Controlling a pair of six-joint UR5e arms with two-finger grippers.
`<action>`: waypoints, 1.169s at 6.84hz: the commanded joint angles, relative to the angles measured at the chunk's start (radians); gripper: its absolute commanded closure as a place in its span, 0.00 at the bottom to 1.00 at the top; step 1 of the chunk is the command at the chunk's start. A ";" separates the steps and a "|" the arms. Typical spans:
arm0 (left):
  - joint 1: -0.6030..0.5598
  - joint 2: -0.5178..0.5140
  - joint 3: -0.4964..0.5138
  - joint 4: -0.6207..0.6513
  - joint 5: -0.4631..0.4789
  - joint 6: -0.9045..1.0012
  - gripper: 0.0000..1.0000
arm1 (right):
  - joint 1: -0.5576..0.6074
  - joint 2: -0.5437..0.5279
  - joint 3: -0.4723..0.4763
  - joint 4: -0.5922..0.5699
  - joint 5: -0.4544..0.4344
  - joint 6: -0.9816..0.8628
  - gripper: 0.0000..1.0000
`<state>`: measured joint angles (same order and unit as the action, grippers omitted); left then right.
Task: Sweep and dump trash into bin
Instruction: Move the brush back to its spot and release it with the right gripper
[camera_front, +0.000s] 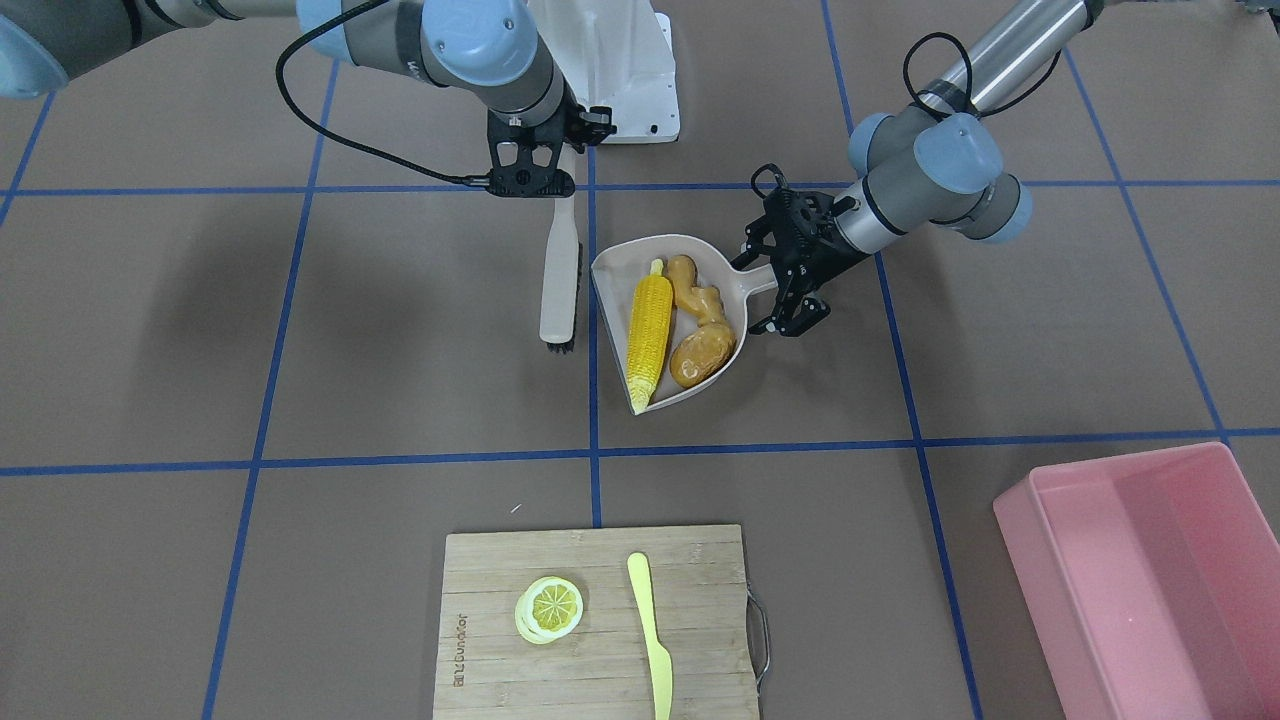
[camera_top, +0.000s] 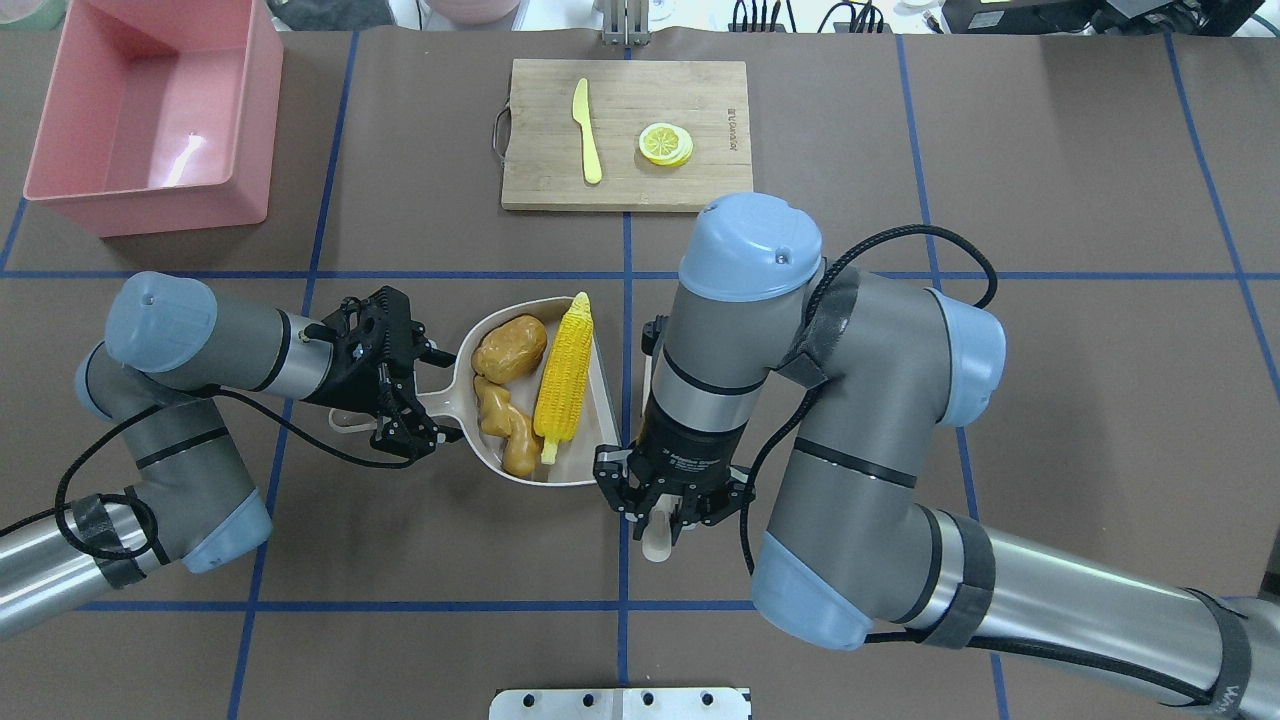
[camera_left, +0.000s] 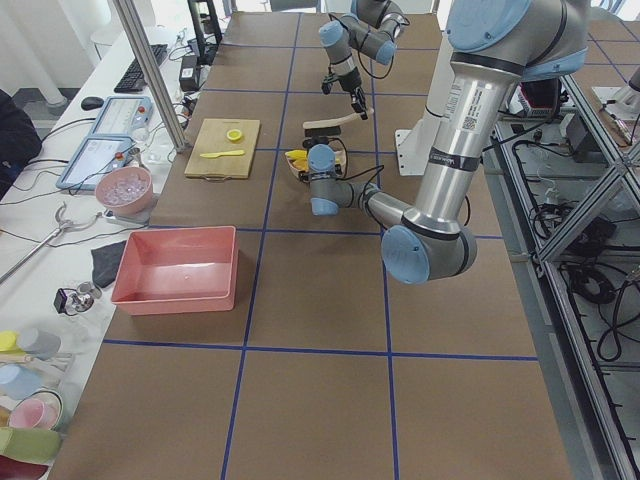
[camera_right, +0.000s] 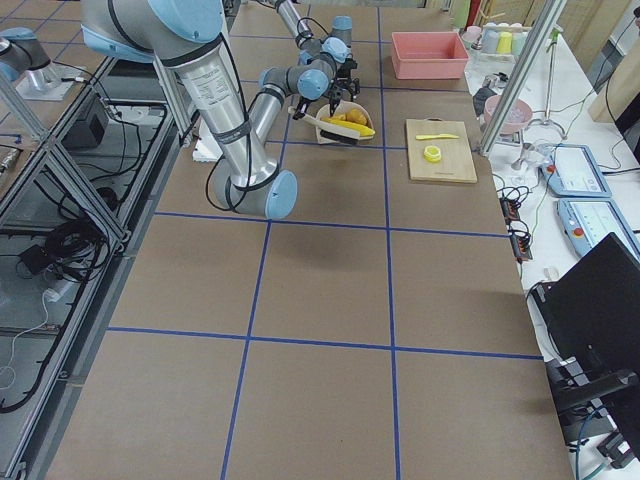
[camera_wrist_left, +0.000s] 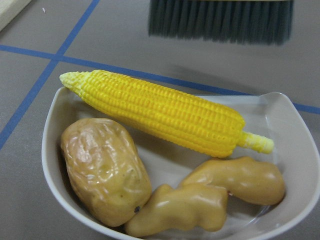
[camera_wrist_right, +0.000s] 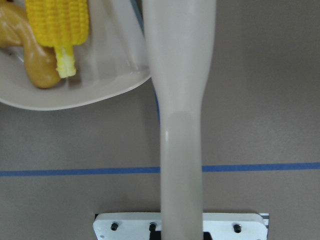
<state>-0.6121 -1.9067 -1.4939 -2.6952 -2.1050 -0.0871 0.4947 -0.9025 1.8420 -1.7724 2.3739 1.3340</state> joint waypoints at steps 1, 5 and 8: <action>0.000 0.002 0.001 0.000 -0.001 0.001 0.02 | 0.056 -0.137 0.121 -0.031 -0.016 -0.063 1.00; 0.000 0.005 -0.003 -0.002 0.000 -0.005 0.15 | 0.172 -0.478 0.330 -0.118 -0.090 -0.339 1.00; 0.000 0.014 -0.016 -0.005 0.000 -0.023 0.65 | 0.335 -0.868 0.387 0.081 -0.087 -0.597 1.00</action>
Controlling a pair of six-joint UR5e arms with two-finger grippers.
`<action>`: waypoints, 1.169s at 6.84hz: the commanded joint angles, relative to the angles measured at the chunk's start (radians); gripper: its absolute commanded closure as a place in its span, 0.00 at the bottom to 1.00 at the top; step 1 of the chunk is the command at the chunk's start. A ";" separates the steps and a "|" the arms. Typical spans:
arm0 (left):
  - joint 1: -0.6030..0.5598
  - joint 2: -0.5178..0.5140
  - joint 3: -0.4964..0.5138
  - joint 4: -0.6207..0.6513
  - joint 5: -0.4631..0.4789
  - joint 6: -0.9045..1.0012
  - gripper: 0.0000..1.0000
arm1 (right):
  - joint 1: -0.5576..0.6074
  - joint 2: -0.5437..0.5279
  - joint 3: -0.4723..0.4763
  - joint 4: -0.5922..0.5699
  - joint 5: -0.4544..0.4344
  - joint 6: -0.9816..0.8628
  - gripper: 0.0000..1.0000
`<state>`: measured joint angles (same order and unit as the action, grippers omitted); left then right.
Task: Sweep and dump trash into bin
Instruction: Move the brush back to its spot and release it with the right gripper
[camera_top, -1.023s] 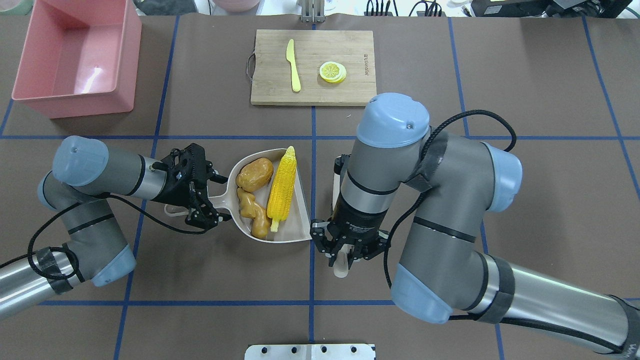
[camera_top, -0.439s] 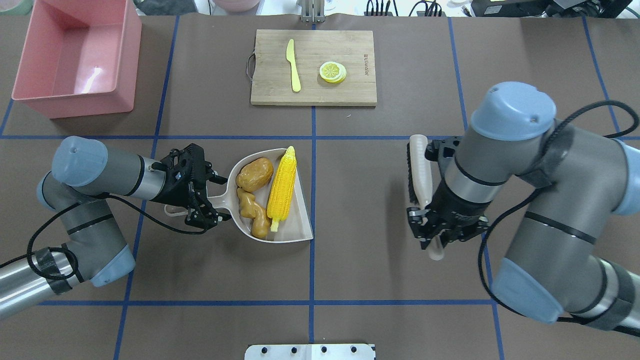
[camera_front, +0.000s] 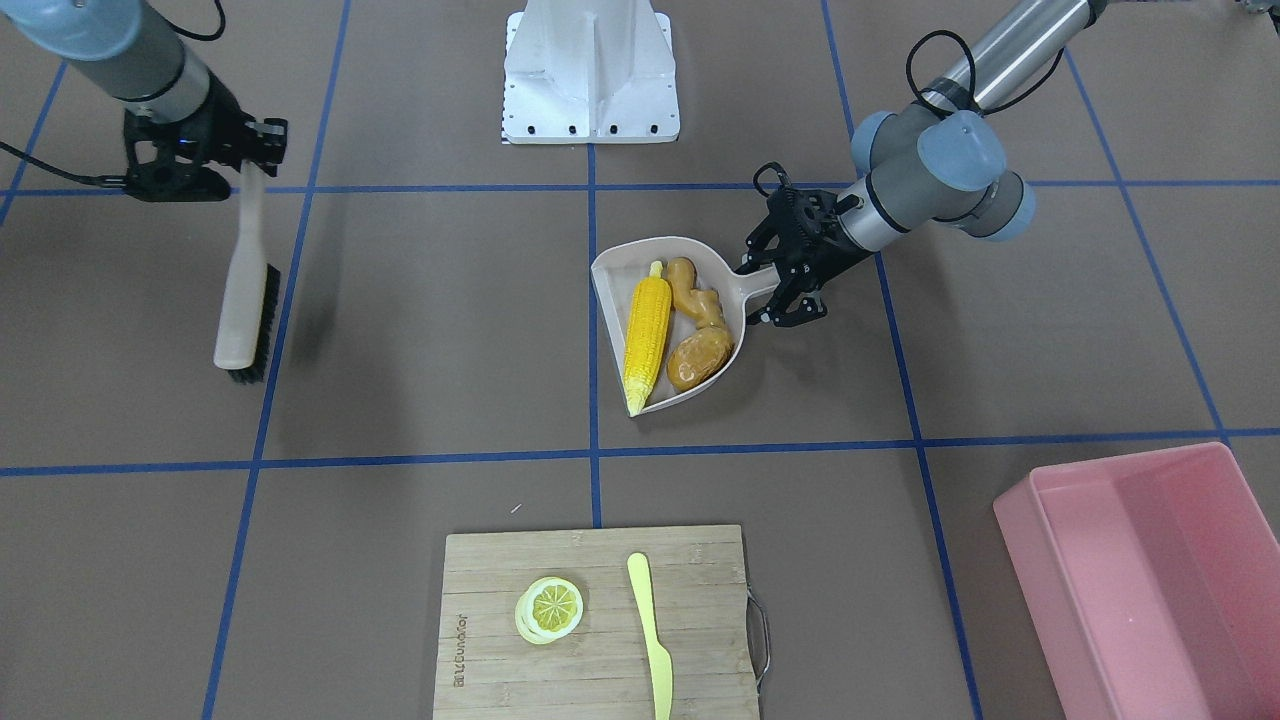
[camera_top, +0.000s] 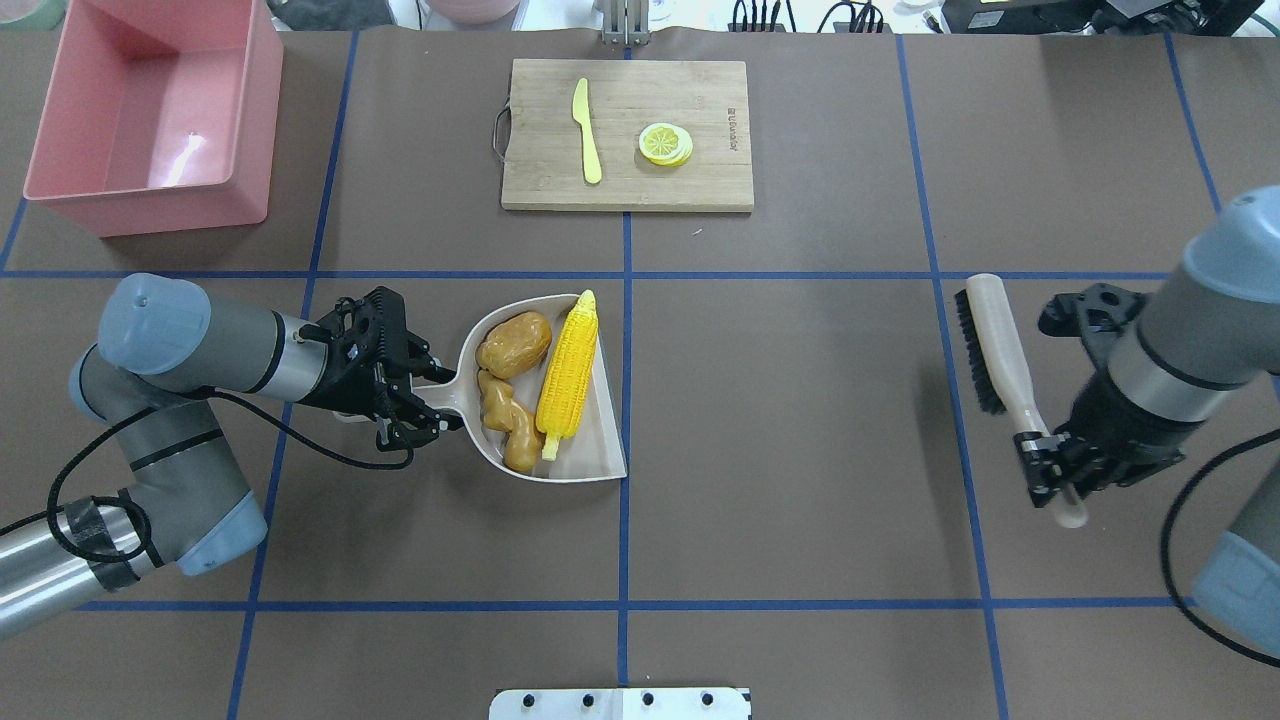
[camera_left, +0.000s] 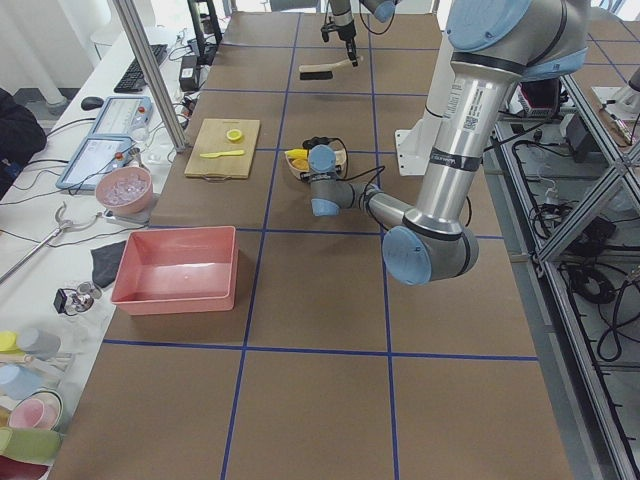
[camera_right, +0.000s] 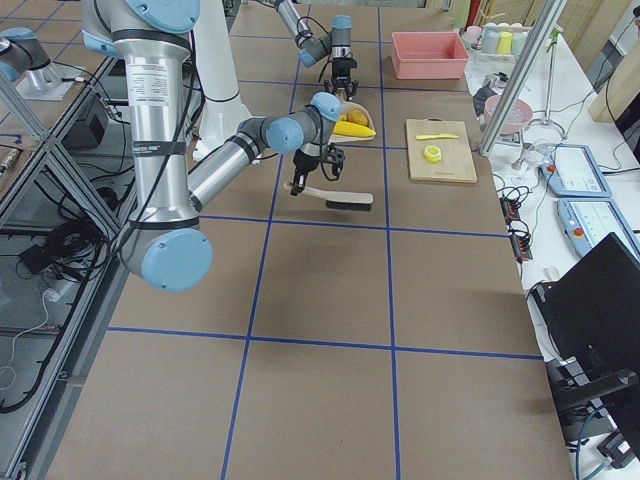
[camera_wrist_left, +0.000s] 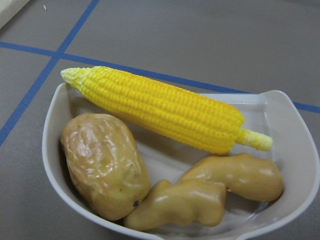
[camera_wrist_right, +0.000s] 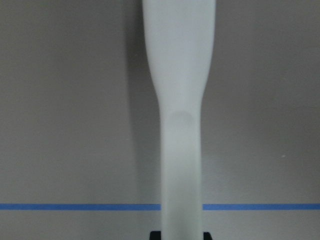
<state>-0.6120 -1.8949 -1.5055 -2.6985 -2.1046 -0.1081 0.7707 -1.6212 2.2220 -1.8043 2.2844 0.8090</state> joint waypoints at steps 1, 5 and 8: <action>0.000 0.002 -0.005 -0.004 0.000 -0.002 0.79 | 0.111 -0.230 -0.016 0.170 0.003 -0.139 1.00; -0.002 0.003 -0.042 -0.010 0.000 -0.002 0.96 | 0.308 -0.321 -0.134 0.178 0.040 -0.430 1.00; -0.046 0.054 -0.103 -0.004 0.079 -0.028 1.00 | 0.315 -0.324 -0.308 0.393 0.040 -0.447 1.00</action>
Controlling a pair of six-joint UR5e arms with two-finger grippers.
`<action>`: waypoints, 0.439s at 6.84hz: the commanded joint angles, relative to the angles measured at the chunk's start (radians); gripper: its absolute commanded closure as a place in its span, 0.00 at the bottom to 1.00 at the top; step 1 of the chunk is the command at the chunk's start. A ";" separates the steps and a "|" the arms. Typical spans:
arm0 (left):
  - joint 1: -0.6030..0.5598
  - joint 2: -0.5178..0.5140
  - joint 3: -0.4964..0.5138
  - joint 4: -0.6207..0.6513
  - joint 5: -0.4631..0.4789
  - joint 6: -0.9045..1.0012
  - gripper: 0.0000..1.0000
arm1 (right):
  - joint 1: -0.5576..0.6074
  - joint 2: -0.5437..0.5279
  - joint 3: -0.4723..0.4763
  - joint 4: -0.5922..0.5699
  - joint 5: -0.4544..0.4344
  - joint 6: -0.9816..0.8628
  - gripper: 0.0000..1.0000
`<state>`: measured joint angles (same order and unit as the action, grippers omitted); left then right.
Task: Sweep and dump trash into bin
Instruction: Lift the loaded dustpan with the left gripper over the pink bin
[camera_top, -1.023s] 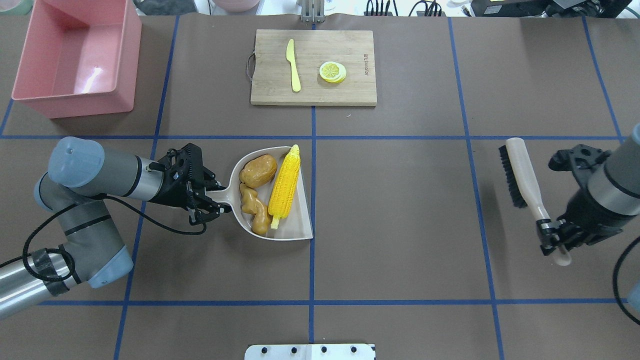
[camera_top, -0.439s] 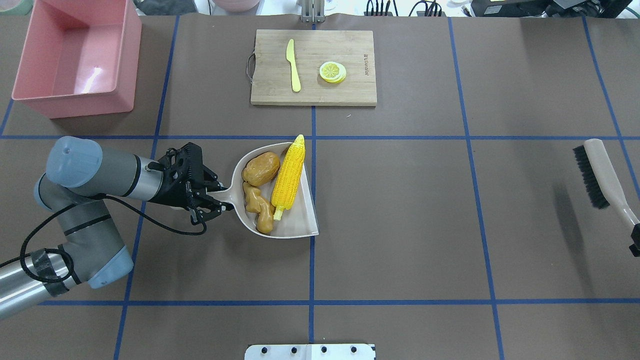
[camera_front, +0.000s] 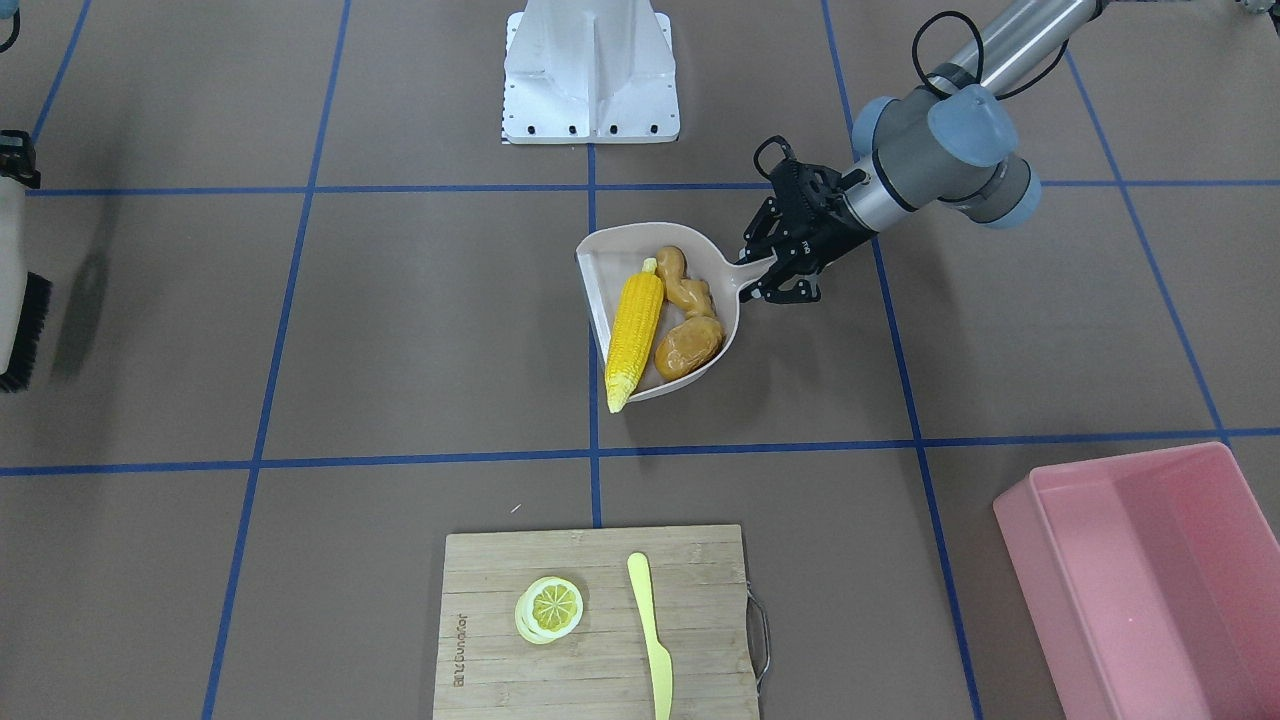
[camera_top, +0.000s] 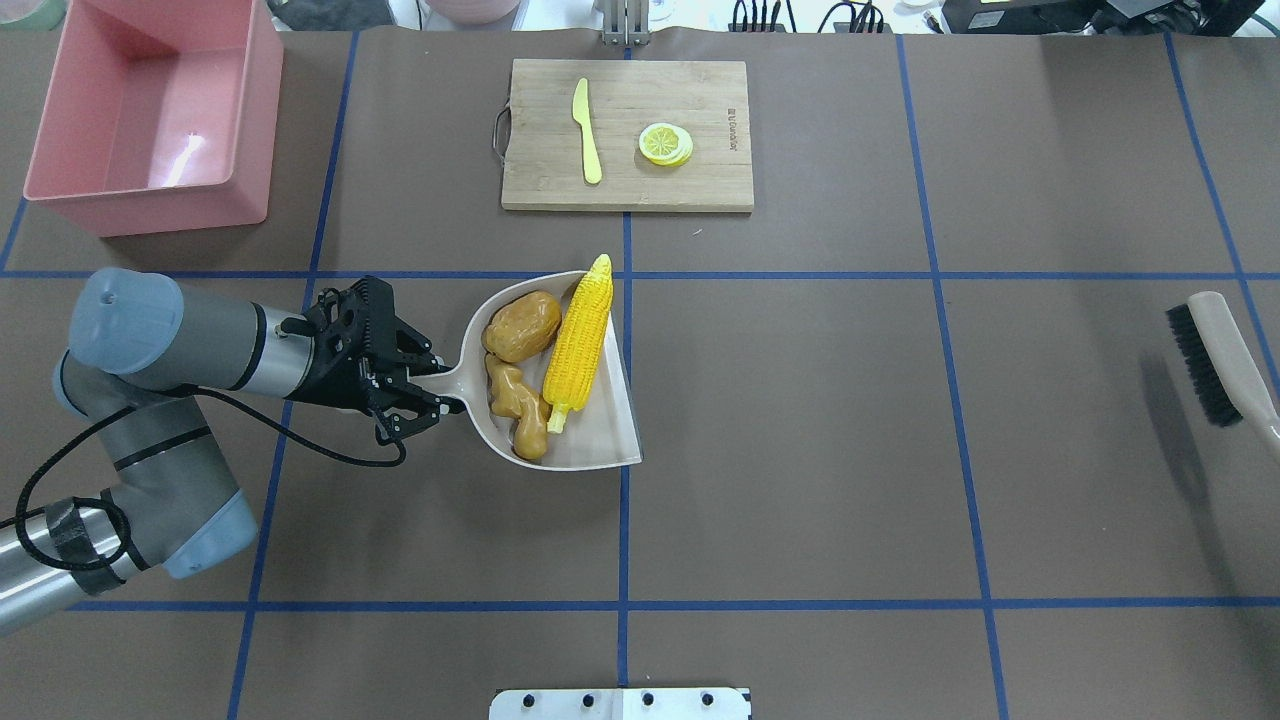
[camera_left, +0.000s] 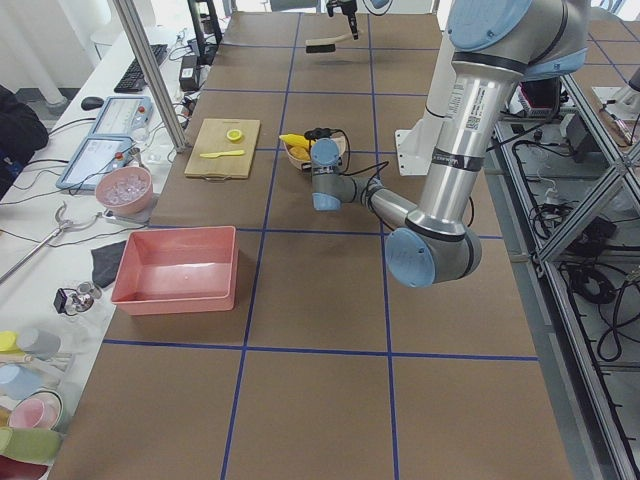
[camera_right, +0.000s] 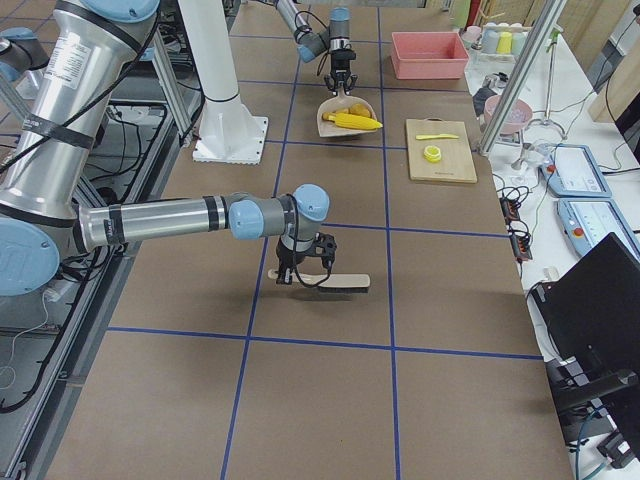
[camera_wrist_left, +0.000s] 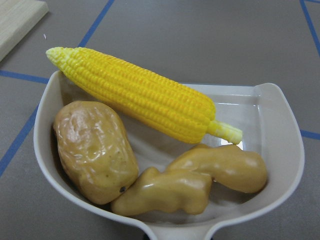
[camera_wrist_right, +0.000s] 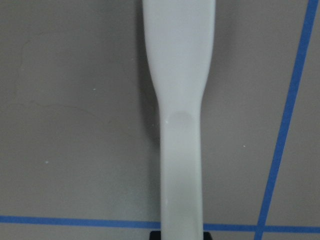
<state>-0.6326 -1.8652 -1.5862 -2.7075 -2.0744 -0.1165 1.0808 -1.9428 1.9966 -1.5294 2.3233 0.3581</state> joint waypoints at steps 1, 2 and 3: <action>-0.056 0.024 -0.024 0.006 0.074 -0.135 1.00 | 0.005 -0.002 -0.100 0.138 0.001 0.011 1.00; -0.096 0.023 -0.028 0.000 0.076 -0.146 1.00 | 0.005 -0.002 -0.110 0.140 0.001 0.010 1.00; -0.149 0.024 -0.041 -0.002 0.077 -0.261 1.00 | 0.004 -0.001 -0.114 0.140 -0.001 0.012 1.00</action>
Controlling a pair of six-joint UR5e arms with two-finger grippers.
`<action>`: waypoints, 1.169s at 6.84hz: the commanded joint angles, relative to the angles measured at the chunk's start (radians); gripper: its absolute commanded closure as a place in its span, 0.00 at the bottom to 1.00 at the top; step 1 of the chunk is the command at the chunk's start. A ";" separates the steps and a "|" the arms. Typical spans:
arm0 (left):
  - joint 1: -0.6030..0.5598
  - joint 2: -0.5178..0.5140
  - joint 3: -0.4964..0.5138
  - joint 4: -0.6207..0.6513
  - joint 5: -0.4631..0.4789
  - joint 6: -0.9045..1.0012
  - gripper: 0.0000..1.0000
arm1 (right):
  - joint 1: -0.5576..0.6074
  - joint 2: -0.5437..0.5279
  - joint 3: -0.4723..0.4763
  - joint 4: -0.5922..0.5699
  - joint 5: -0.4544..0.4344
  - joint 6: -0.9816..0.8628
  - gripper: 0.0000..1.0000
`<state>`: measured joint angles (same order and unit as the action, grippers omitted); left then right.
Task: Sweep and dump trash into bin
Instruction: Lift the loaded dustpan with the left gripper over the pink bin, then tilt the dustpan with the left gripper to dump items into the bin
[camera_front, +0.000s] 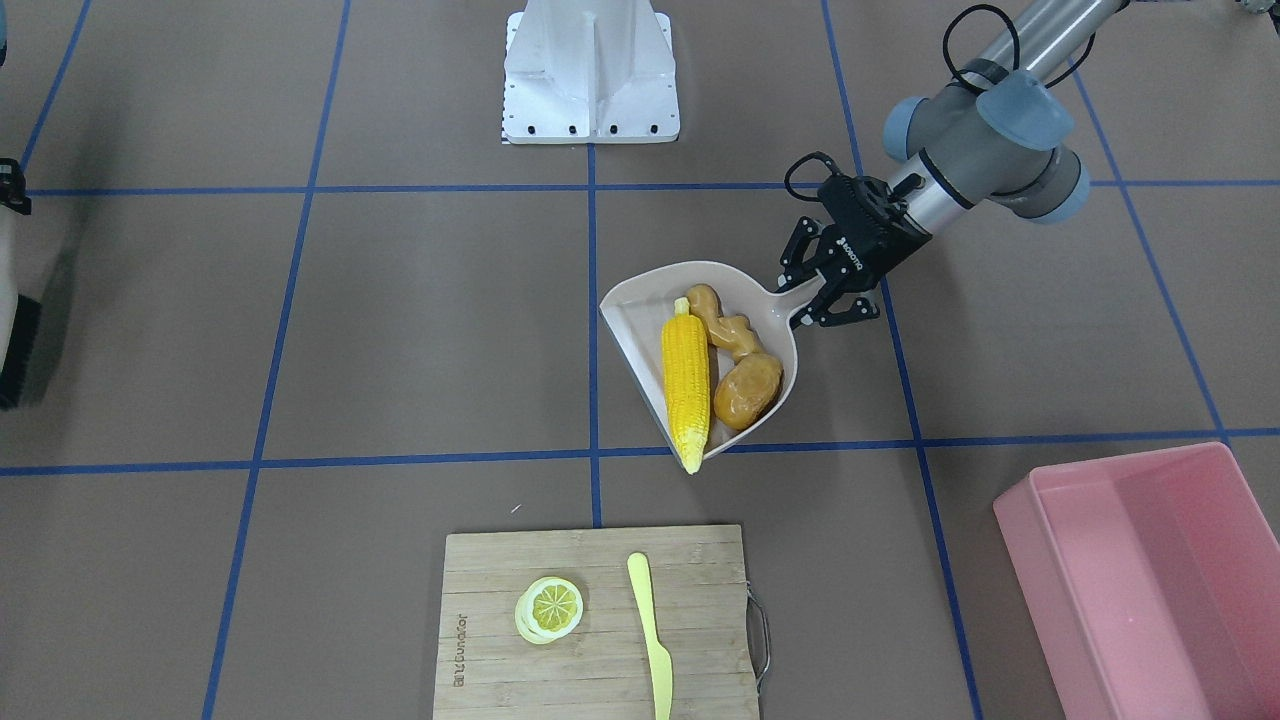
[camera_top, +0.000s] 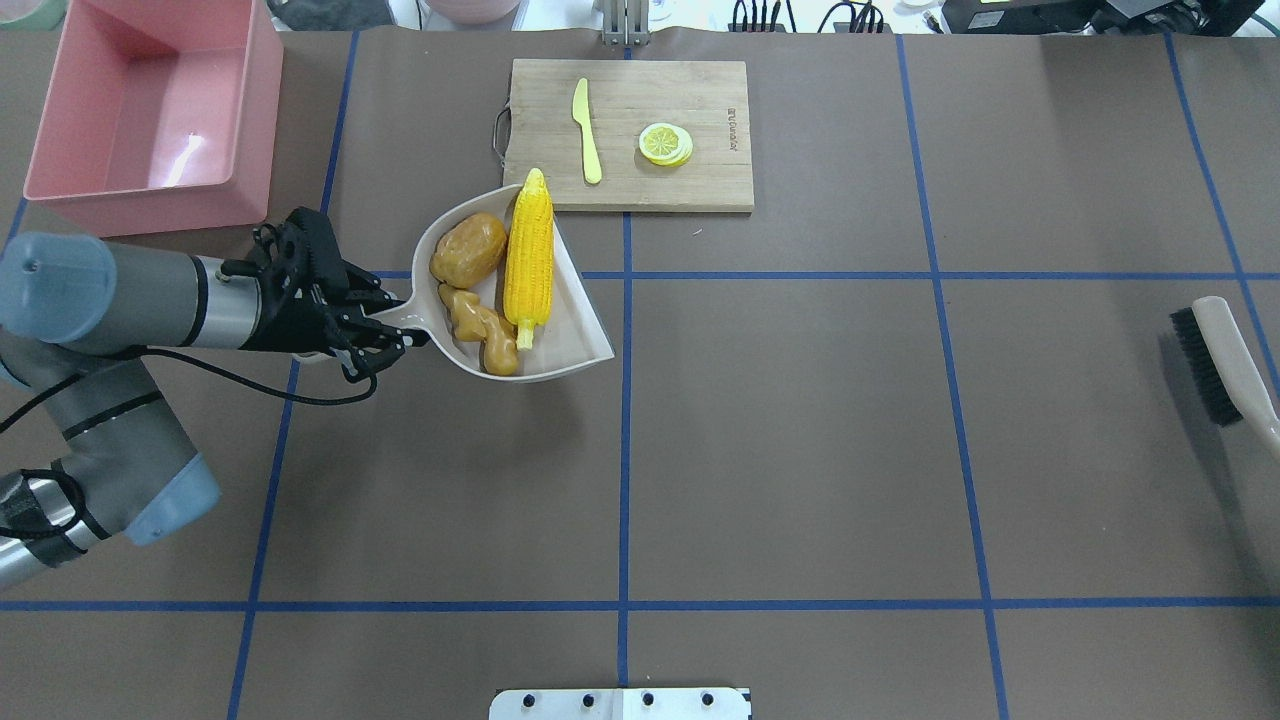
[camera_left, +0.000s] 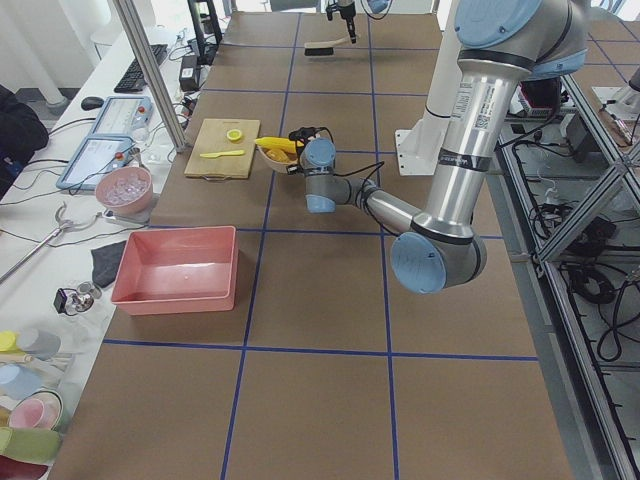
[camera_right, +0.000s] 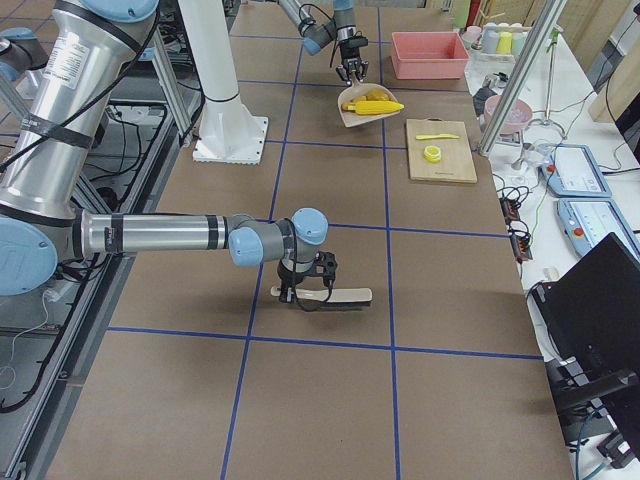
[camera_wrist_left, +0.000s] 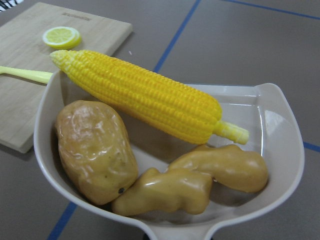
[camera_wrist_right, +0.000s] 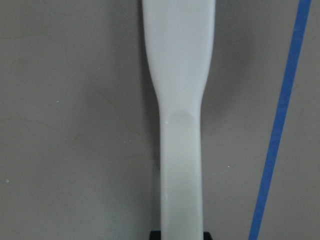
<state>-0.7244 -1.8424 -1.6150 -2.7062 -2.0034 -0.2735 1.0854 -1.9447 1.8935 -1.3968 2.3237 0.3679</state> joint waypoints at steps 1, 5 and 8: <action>-0.105 0.011 -0.037 -0.004 0.005 -0.332 1.00 | -0.001 0.001 -0.020 0.009 0.000 0.000 1.00; -0.309 0.161 -0.118 -0.004 0.002 -0.724 1.00 | -0.001 0.004 -0.033 0.010 0.002 -0.004 1.00; -0.398 0.209 -0.112 -0.001 -0.168 -1.100 1.00 | -0.001 0.004 -0.037 0.010 0.002 -0.006 1.00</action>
<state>-1.0895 -1.6435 -1.7301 -2.7085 -2.1024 -1.2258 1.0845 -1.9405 1.8569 -1.3868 2.3255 0.3612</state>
